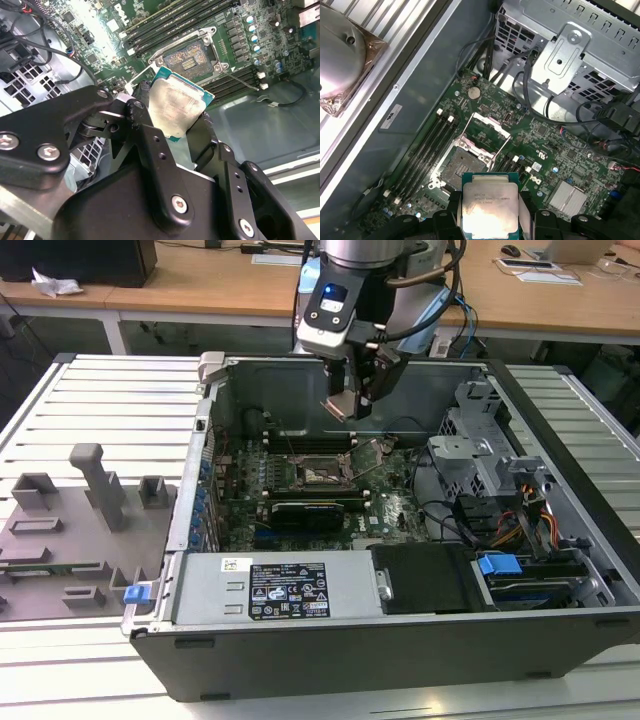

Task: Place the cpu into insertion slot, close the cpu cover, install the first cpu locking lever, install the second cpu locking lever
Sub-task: 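Place the cpu into insertion slot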

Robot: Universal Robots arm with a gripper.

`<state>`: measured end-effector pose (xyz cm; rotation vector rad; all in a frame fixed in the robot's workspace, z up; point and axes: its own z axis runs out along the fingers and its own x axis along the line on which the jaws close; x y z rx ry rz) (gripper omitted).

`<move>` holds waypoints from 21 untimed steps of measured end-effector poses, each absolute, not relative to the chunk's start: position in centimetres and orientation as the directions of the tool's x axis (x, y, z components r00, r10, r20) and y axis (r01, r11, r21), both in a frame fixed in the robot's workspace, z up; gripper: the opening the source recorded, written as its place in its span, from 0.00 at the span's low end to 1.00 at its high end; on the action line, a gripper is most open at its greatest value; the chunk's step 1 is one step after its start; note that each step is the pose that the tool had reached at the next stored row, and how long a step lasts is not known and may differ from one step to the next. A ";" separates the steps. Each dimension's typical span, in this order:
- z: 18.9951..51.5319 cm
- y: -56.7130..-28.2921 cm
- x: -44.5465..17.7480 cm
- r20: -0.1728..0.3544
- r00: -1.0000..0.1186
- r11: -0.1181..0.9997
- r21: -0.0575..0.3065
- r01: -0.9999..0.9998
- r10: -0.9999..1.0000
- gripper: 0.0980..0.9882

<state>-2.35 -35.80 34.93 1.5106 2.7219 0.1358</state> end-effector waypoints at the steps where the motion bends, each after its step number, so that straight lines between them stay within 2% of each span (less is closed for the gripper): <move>1: 34.9 -35.8 -2.3 0.020 -0.529 0.525 0.089 0.846 0.848 0.49; 15: 34.4 -35.8 -2.3 0.020 -0.512 0.509 0.088 0.856 0.859 0.49; 21: 34.2 -35.8 -2.3 0.020 -0.411 0.408 0.088 0.909 0.911 0.49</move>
